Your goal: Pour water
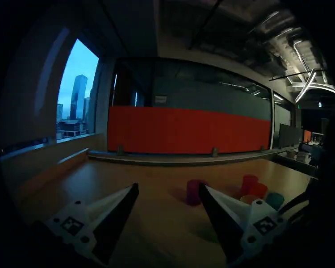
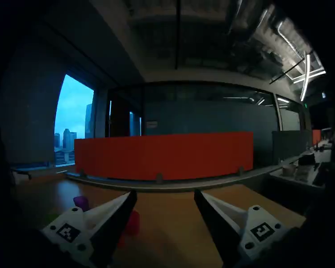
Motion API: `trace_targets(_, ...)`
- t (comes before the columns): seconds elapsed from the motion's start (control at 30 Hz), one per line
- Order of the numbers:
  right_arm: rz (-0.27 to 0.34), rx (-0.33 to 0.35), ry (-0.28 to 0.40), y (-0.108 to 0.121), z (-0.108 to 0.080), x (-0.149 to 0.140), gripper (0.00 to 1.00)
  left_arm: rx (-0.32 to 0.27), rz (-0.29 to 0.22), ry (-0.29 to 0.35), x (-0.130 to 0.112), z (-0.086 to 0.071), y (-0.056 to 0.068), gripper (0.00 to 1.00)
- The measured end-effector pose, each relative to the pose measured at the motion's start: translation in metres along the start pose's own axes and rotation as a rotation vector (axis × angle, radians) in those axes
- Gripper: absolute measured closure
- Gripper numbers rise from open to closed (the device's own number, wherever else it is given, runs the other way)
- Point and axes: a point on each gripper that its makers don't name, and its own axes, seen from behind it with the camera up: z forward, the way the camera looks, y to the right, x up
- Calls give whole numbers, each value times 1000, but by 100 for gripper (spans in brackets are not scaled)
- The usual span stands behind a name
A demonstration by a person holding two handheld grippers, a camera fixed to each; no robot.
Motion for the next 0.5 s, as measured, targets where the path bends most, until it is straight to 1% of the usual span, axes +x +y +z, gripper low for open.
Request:
trace_targets(0.2,1,-14,27,1,2,12,1,-2,4,26,13,5,4,1)
trace_targets(0.3,3,-19,19,2,4,14,1,2,-1,46,17,6,5,1)
trace_targets(0.4,-8,-27,15,3,7,16,0,10,-11,59,18,9,4,1)
trace_targets(0.5,-23,-37,21,2,9,19,1,28,-18,73,19,12,-1,1)
